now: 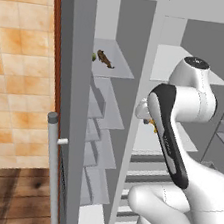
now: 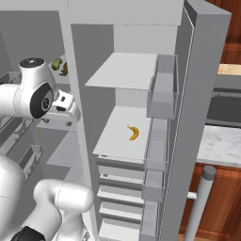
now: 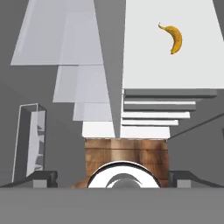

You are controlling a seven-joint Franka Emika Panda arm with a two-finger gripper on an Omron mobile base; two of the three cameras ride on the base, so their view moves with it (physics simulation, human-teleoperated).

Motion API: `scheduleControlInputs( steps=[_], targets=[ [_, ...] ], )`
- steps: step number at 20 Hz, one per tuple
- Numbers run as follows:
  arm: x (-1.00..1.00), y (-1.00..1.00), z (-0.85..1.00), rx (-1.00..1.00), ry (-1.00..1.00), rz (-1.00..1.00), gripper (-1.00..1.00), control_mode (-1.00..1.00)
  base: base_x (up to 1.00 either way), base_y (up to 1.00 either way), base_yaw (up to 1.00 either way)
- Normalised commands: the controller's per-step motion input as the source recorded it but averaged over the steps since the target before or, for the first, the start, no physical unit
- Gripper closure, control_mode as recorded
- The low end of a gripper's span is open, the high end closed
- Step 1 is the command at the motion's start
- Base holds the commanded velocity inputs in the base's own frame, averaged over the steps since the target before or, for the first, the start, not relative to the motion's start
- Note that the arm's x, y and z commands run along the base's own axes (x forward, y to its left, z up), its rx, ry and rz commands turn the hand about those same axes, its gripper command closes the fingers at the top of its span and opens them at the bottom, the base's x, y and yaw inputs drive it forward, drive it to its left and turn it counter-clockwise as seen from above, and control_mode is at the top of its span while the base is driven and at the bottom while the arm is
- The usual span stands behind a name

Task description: Pick up the frozen fish from the freezer, place it on any shelf in the fridge, and close the fridge and freezer doors when done.

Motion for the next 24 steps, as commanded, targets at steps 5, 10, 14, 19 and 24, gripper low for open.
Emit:
scheduleControlInputs(
  steps=[5,10,14,19,24],
  targets=[
    [-0.12,0.00,0.03,0.00,0.00,0.00,-1.00,-1.00,0.00,0.00,0.00],
    [-0.20,0.00,0.00,0.00,0.00,0.00,-1.00,-1.00,0.00,0.00,0.00],
    [-0.22,0.00,0.00,0.00,0.00,0.00,-1.00,-1.00,0.00,0.00,0.00],
    [-0.25,0.00,0.01,0.00,0.00,0.00,-1.00,-1.00,0.00,0.00,0.00],
    [-0.10,0.13,0.03,0.00,0.00,0.00,-1.00,-1.00,0.00,0.00,0.00]
  ],
)
